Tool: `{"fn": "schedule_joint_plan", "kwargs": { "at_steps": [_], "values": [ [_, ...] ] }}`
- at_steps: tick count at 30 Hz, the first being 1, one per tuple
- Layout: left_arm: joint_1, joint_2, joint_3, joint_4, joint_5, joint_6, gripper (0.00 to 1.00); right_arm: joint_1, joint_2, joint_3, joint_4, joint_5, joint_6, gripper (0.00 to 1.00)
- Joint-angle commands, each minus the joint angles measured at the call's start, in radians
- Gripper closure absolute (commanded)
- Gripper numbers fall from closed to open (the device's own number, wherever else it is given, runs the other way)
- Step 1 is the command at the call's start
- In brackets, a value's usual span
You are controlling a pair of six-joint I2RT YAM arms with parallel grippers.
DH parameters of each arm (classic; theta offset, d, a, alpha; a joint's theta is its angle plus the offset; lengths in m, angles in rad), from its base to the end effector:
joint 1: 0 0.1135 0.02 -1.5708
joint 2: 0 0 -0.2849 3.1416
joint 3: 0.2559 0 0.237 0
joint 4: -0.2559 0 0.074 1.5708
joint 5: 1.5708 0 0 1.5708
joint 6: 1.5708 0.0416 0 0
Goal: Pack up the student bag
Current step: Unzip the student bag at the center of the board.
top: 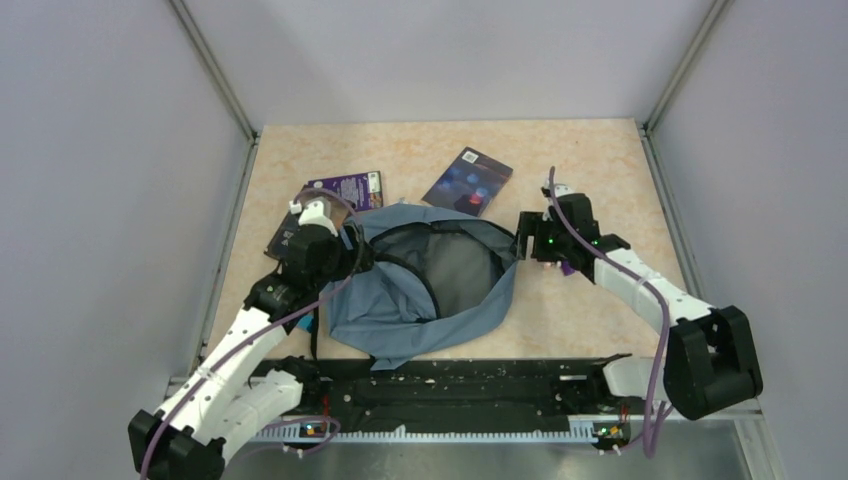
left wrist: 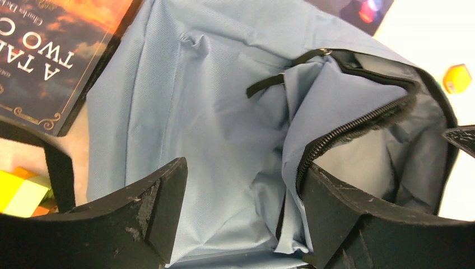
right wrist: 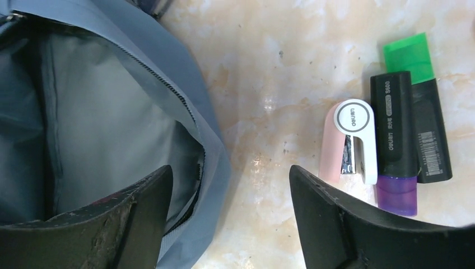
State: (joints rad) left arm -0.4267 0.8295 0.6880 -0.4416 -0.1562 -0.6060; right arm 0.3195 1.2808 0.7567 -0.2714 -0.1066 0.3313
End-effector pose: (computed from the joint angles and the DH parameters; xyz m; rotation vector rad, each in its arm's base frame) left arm 0.1476 -0.0600 0.2873 -0.2860 2.1586 -0.4302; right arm 0.2339 0.0820 0.2413 -0.0382 2.4043 0.4353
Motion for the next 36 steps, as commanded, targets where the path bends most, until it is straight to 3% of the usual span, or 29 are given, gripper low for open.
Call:
{"fn": "schedule_joint_plan", "kwargs": {
  "at_steps": [1, 6, 12, 26, 31, 36],
  "values": [
    [0.005, -0.035, 0.083, 0.060, 0.059, 0.039, 0.21, -0.008, -0.088, -0.001, 0.019, 0.009, -0.017, 0.24],
    [0.005, -0.038, 0.144, 0.056, 0.079, 0.057, 0.20, -0.009, -0.147, 0.016, 0.012, 0.029, -0.009, 0.23],
    [0.005, -0.007, 0.180, 0.094, 0.129, 0.074, 0.19, 0.036, -0.159, 0.018, 0.116, -0.105, 0.020, 0.22],
    [0.035, 0.069, 0.121, 0.155, 0.098, 0.058, 0.19, 0.378, 0.102, 0.144, 0.217, -0.029, 0.043, 0.27],
    [0.047, 0.068, 0.089, 0.166, 0.061, 0.042, 0.19, 0.438, 0.189, 0.239, 0.245, -0.023, 0.038, 0.27],
    [0.051, 0.060, 0.063, 0.171, 0.031, 0.022, 0.19, 0.511, 0.345, 0.360, 0.311, -0.015, 0.024, 0.35]
  ]
}}
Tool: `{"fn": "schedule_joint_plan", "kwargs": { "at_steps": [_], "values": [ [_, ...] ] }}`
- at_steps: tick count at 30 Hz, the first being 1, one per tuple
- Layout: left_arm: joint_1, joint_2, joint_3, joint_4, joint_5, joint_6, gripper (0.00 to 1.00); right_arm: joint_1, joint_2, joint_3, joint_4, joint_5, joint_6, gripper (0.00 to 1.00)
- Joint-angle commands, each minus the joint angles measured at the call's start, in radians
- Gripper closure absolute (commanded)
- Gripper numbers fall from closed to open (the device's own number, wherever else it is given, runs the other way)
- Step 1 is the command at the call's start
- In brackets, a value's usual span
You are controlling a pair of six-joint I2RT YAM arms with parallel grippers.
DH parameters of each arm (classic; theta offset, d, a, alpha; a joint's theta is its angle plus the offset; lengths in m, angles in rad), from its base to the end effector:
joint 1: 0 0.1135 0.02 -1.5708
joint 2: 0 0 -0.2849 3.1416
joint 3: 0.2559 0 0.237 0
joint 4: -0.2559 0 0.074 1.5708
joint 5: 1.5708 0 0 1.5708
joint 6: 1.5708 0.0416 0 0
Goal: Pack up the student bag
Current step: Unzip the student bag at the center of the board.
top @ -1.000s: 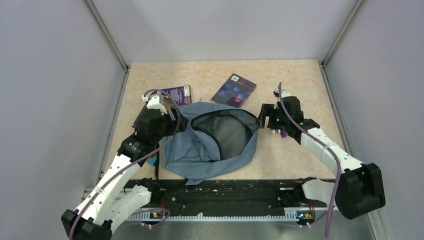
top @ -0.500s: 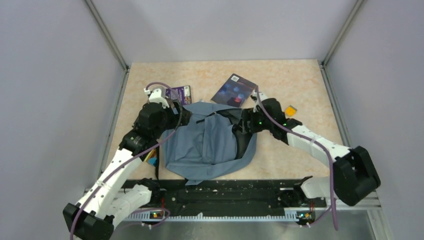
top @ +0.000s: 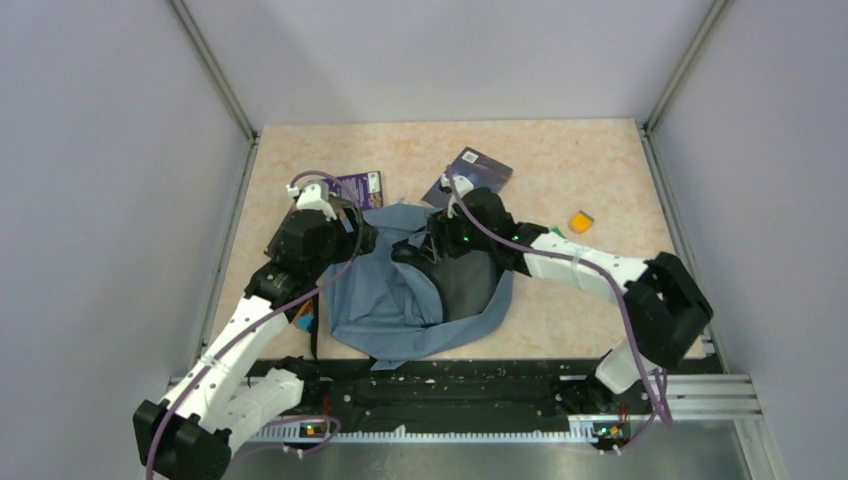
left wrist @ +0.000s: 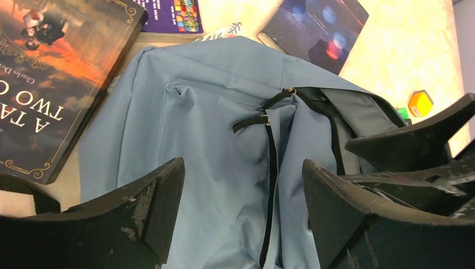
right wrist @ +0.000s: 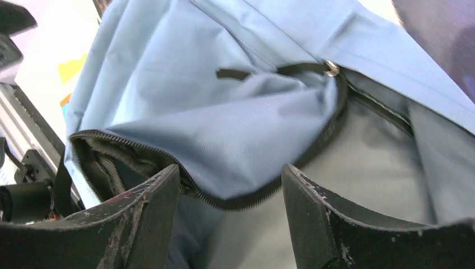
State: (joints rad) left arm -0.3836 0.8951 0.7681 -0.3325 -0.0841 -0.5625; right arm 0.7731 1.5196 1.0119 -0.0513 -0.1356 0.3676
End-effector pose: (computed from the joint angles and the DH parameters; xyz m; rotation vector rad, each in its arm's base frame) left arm 0.1685 -0.0642 0.3151 -0.2383 2.0528 -0.5070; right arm 0.2342 0.2363 0.2779 -0.5321 2.1712 0.7959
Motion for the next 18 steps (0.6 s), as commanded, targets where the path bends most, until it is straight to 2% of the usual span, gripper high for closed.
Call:
{"fn": "schedule_joint_plan", "kwargs": {
  "at_steps": [1, 7, 11, 15, 18],
  "values": [
    [0.007, -0.009, -0.021, 0.060, -0.049, -0.021, 0.19, 0.072, 0.145, 0.132, 0.100, 0.012, -0.016, 0.37],
    [0.009, -0.050, -0.048, 0.038, -0.129, -0.022, 0.19, 0.137, 0.372, 0.289, 0.114, 0.004, -0.021, 0.43],
    [0.013, -0.064, -0.065, 0.031, -0.159, -0.030, 0.19, 0.142, 0.469, 0.328, 0.091, -0.005, -0.004, 0.46],
    [0.035, -0.030, -0.067, 0.037, -0.183, -0.030, 0.19, 0.142, 0.430, 0.316, 0.069, 0.018, -0.010, 0.46],
    [0.084, 0.017, -0.055, 0.037, -0.217, -0.039, 0.19, 0.141, 0.369, 0.312, 0.055, 0.050, -0.034, 0.41]
  ]
}}
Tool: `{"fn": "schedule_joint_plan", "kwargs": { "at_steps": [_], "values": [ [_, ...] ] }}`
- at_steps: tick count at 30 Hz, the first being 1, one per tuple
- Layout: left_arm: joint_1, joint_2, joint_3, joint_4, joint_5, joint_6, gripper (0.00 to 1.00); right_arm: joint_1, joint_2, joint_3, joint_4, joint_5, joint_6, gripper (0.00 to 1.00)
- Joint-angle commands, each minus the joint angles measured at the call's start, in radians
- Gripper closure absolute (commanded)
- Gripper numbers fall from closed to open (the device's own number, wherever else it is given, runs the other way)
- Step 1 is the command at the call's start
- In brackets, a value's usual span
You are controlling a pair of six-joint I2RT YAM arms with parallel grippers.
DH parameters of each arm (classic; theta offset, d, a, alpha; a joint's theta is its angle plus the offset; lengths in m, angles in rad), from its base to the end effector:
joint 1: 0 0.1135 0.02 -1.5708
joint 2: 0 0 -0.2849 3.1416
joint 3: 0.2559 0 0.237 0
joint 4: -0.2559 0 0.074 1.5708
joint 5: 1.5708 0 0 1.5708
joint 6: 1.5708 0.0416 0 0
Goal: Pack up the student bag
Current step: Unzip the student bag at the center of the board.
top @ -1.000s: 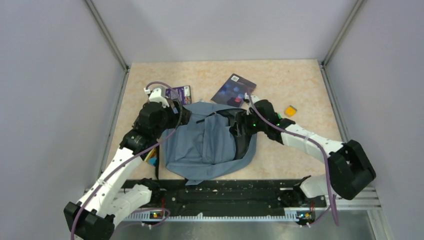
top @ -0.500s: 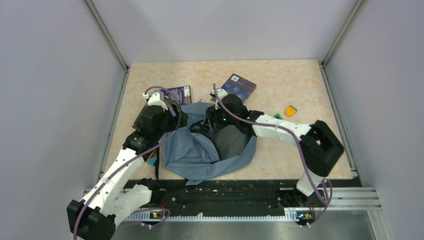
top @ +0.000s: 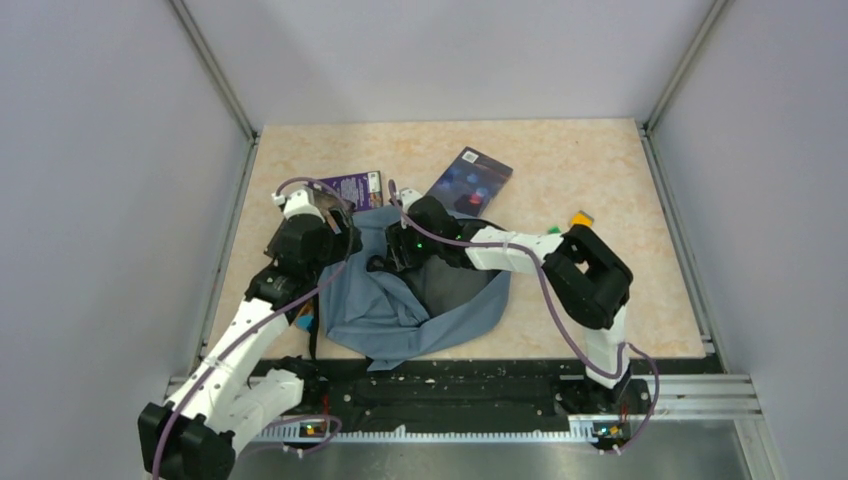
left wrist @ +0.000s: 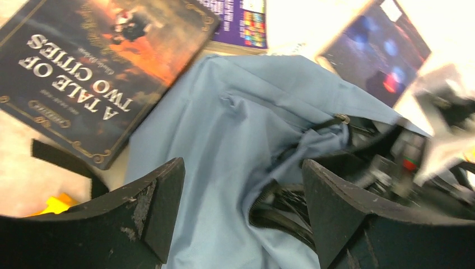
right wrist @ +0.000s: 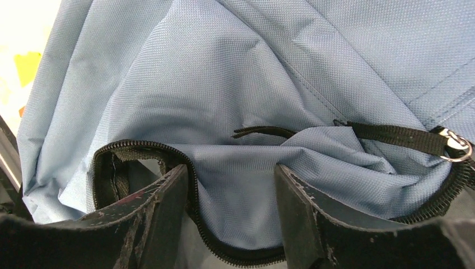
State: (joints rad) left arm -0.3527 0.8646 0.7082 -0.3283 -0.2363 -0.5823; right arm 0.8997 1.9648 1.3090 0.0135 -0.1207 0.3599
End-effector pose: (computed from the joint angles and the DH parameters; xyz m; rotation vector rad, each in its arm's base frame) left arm 0.1650 -0.0503 0.3005 -0.3812 2.0225 -0.3409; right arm 0.2697 0.3477 0.2152 -0.6907 2.2317 0.8027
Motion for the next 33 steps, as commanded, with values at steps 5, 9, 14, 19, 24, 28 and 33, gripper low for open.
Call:
{"fn": "schedule_joint_plan", "kwargs": {
  "at_steps": [5, 9, 14, 19, 24, 28, 33],
  "values": [
    [0.200, 0.110, 0.016, 0.092, -0.081, -0.045, 0.18, 0.016, -0.120, 0.045, -0.088, 0.092, -0.070, 0.36],
    [0.375, 0.183, 0.025, 0.141, -0.033, -0.065, 0.18, 0.015, -0.122, 0.045, -0.090, 0.073, -0.068, 0.35],
    [0.535, 0.287, 0.049, 0.290, 0.086, 0.014, 0.19, 0.015, -0.122, 0.017, -0.049, 0.022, -0.048, 0.35],
    [0.564, 0.514, 0.204, 0.355, 0.218, 0.237, 0.20, 0.014, -0.103, 0.021, -0.040, -0.010, -0.049, 0.33],
    [0.610, 0.671, 0.336, 0.260, 0.347, 0.324, 0.20, 0.013, -0.104, 0.027, -0.032, -0.044, -0.050, 0.32],
    [0.671, 0.736, 0.355, 0.300, 0.422, 0.322, 0.20, 0.015, -0.105, 0.026, -0.035, -0.081, -0.050, 0.31],
    [0.749, 0.906, 0.492, 0.178, 0.659, 0.279, 0.10, 0.014, -0.111, 0.010, -0.020, -0.110, -0.040, 0.31]
  ]
}}
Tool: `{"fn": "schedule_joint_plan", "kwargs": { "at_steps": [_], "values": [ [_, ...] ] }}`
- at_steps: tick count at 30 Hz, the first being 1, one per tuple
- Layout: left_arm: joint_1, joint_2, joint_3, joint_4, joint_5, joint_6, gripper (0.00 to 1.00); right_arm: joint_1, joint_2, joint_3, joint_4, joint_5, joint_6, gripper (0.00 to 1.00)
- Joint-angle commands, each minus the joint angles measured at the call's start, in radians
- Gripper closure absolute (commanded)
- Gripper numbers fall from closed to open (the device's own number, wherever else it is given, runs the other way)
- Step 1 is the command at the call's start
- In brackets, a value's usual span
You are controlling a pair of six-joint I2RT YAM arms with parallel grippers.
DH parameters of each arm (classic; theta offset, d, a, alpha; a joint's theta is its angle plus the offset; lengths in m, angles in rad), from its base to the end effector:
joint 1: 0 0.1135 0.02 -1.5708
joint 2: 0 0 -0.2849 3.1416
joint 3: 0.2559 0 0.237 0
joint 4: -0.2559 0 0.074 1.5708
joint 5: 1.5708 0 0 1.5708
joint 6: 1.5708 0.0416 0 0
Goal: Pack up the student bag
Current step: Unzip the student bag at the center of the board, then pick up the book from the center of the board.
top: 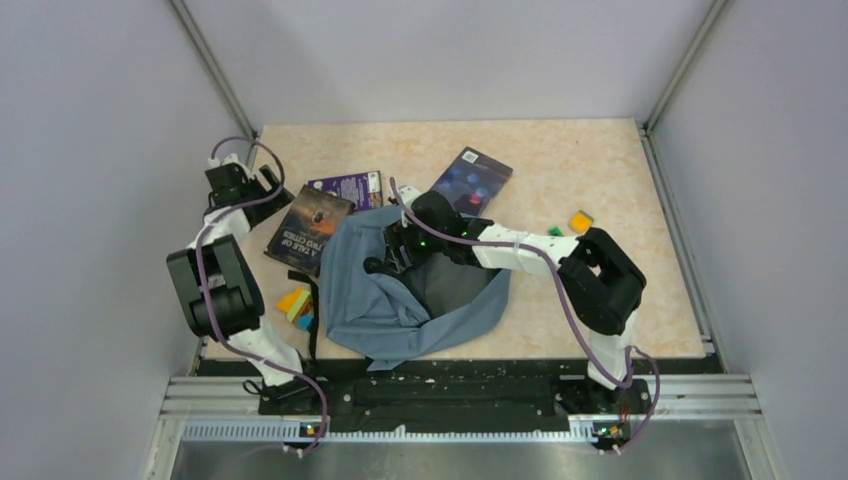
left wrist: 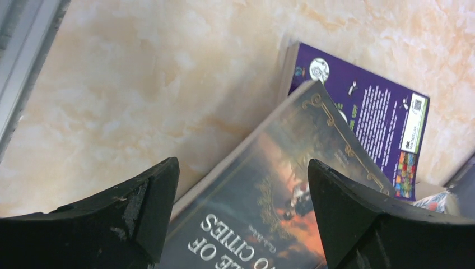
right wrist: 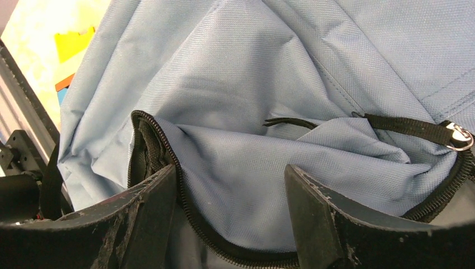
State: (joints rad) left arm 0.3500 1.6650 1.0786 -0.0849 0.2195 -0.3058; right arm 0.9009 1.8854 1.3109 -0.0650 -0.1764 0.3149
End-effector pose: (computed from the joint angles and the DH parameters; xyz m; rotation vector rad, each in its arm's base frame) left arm 0.3419 0.1152 0.2489 -0.6056 2.1486 -0.2218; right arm 0.2585 0.3381 0.2416 -0.7743 2.2073 0.8403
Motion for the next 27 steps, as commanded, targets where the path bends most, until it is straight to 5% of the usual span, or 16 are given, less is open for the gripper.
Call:
{"fn": "schedule_joint_plan", "kwargs": {
  "at_steps": [1, 16, 24, 27],
  "values": [
    [0.047, 0.149, 0.168, -0.122, 0.218, 0.011, 0.08, 0.014, -0.030, 0.009, 0.059, -0.060, 0.006, 0.31],
    [0.047, 0.303, 0.280, -0.256, 0.404, 0.108, 0.03, 0.013, -0.041, 0.018, 0.030, -0.068, -0.015, 0.30],
    [0.046, 0.308, 0.288, -0.338, 0.433, 0.136, 0.31, 0.014, -0.048, 0.019, 0.024, -0.063, -0.017, 0.30],
    [0.044, 0.323, 0.292, -0.352, 0.446, 0.146, 0.31, 0.013, -0.046, 0.019, 0.024, -0.063, -0.016, 0.30]
  ]
}}
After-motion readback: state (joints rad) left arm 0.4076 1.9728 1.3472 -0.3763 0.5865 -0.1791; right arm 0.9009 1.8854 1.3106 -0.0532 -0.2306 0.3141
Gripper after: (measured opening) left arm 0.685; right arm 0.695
